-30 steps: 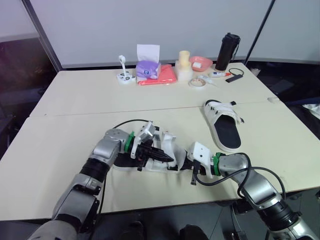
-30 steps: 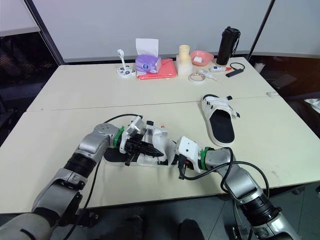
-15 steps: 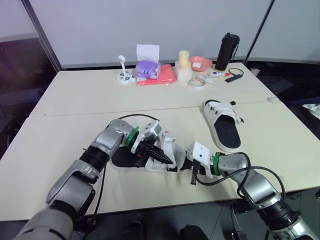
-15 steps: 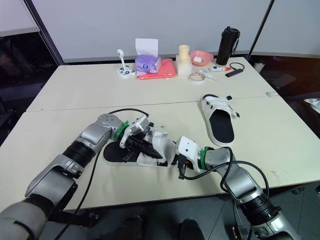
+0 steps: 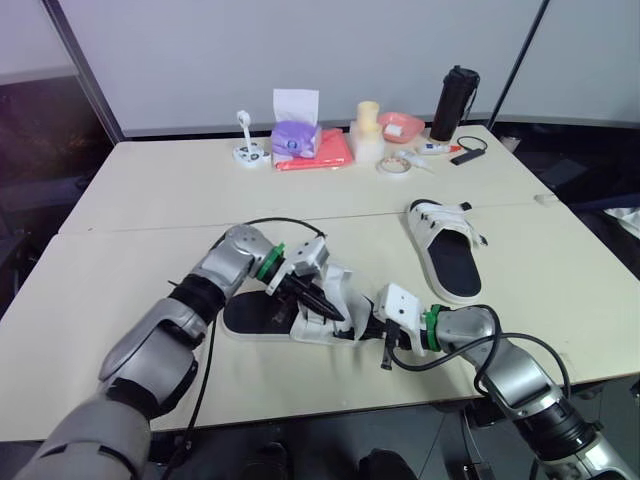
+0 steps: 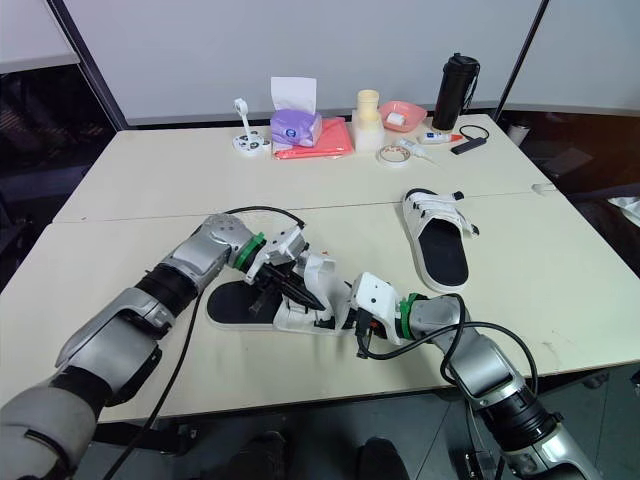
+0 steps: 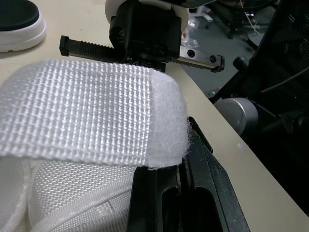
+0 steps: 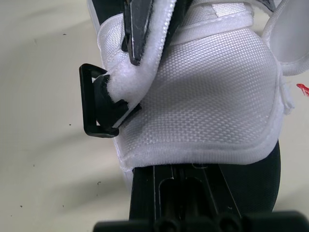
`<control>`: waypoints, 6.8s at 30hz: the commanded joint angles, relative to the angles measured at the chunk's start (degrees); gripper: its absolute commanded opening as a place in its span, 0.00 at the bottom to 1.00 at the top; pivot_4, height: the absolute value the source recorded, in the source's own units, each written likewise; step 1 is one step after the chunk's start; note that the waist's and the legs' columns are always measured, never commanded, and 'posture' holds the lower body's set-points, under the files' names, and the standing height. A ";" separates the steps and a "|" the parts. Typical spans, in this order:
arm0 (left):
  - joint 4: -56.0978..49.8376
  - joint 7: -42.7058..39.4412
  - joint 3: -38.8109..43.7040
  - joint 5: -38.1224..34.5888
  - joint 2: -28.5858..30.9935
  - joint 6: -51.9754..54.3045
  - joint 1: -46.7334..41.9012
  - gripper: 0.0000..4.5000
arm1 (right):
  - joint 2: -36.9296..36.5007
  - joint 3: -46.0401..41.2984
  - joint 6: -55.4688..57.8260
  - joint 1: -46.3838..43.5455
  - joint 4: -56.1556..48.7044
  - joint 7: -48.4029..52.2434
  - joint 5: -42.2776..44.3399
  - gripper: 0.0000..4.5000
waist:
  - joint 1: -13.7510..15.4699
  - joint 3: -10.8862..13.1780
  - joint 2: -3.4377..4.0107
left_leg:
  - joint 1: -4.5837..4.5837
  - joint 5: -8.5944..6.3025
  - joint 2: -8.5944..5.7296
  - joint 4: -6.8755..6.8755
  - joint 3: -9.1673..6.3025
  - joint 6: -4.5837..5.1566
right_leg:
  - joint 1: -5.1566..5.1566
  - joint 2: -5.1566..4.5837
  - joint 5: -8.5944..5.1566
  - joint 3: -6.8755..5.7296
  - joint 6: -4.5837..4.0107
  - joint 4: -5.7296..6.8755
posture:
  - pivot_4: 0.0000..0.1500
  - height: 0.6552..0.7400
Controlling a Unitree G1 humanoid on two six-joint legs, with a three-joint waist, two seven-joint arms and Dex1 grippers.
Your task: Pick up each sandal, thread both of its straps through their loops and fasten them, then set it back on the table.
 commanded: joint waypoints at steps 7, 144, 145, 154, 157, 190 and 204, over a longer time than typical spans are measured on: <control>3.35 -0.15 -2.59 -2.69 -0.04 -0.70 -5.31 0.01 | -0.31 2.68 1.81 1.54 2.37 0.30 -2.33 0.00 | 0.00 0.01 -0.02 | 0.00 0.00 0.00 0.02 0.00 0.00 | 0.00 0.01 -0.01 0.01 0.01 0.04 | 1.00 1.00; -9.76 3.42 8.02 12.11 -2.04 -6.55 10.16 0.07 | 0.67 3.86 0.57 1.01 3.94 -0.14 -4.00 0.00 | -0.04 -0.05 0.02 | 0.09 0.00 0.02 0.12 -0.04 0.00 | -0.08 0.03 -0.05 0.07 0.02 0.42 | 1.00 1.00; -9.65 3.42 8.33 12.10 -2.20 -6.24 10.20 0.13 | 0.70 3.86 0.56 0.97 3.97 -0.13 -4.01 0.00 | -0.04 -0.05 0.02 | 0.09 0.00 0.02 0.12 -0.04 0.00 | -0.07 0.03 -0.05 0.07 0.02 0.42 | 1.00 1.00; -12.52 -0.04 11.32 9.27 -0.22 2.05 10.17 0.95 | 0.77 3.77 0.63 1.08 3.95 -0.25 -4.05 0.00 | -0.14 -0.05 0.02 | 0.10 0.00 0.02 0.12 -0.03 0.00 | -0.07 0.05 -0.05 0.07 0.02 0.44 | 1.00 1.00; -13.98 -0.15 12.76 6.99 1.49 5.74 9.96 0.95 | 0.79 3.76 0.66 1.20 3.92 -0.29 -4.06 0.00 | -0.26 -0.05 0.02 | 0.10 0.01 0.03 0.12 -0.04 0.00 | -0.10 0.05 -0.05 0.07 0.02 0.47 | 1.00 1.00; -46.54 17.08 20.73 -2.56 9.48 30.67 40.24 0.95 | 0.82 3.97 0.82 1.55 3.77 0.35 -4.15 0.00 | 0.12 -0.05 0.04 | 0.11 -0.01 0.22 0.05 -0.13 -0.02 | -0.23 -0.04 -0.28 0.17 -0.43 0.58 | 1.00 1.00; -41.85 24.61 18.47 -0.55 -2.90 28.01 38.65 0.95 | 0.29 3.50 1.64 2.49 2.26 0.24 -4.23 0.00 | 0.20 -0.06 0.04 | 0.10 -0.01 0.20 0.05 -0.11 -0.02 | -0.16 -0.05 -0.27 0.14 -0.42 0.42 | 1.00 1.00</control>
